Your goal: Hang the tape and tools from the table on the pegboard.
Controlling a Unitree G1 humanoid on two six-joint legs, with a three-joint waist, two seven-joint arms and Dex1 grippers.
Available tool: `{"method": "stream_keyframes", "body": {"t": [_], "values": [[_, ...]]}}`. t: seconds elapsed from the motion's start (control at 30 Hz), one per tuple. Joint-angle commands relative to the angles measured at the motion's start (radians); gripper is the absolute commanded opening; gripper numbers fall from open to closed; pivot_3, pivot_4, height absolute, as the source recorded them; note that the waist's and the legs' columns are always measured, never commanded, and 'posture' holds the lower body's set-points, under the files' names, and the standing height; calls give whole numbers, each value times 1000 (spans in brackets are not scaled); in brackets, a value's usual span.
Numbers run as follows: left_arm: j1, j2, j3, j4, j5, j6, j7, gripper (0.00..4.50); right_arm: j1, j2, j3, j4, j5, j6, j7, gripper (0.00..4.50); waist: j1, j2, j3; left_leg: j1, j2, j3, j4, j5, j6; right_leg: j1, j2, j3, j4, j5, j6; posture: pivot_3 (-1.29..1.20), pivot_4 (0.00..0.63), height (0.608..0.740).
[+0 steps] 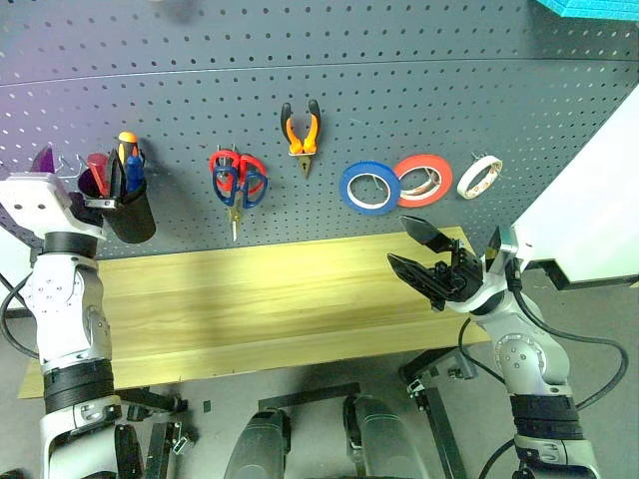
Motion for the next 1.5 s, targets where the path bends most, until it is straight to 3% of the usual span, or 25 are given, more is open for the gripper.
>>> {"method": "stream_keyframes", "body": {"t": [0.03,0.4,0.8,1.07,1.3,1.5], "values": [[-42,8,-3,-74,-6,-13,4,4459,-1,-2,-9,-45,8,1,-2,4500,1,0,0,0,0,0,0,0,0,0,0,0,0,0,0,-49,167,740],[15,-32,-198,-270,-39,93,-157,4459,-19,45,-3,-17,-19,-45,-28,4500,-1,0,0,0,0,0,0,0,0,0,0,0,-2,-1,-2,-45,153,740],[212,-123,-336,-362,12,183,-181,4459,-23,226,-10,139,-270,-297,-327,4500,-1,1,0,0,2,1,-3,0,1,0,2,1,-4,-2,-3,-43,148,740],[352,-223,-315,-236,76,178,-74,4459,24,261,-12,180,-389,-301,-554,4500,0,2,-1,1,2,2,-7,0,1,-1,2,1,-4,-2,-3,-40,122,740],[418,-270,-257,-185,60,188,-1,4459,136,232,-15,240,-485,-338,-635,4500,4,3,-14,1,2,2,-10,0,1,-1,2,1,-7,-2,-3,-38,97,740],[438,-270,-234,-133,154,192,96,4459,178,222,-32,255,-531,-367,-712,4500,2,9,-35,1,2,3,-11,0,1,0,3,1,-12,-1,-5,-42,73,740]]}}
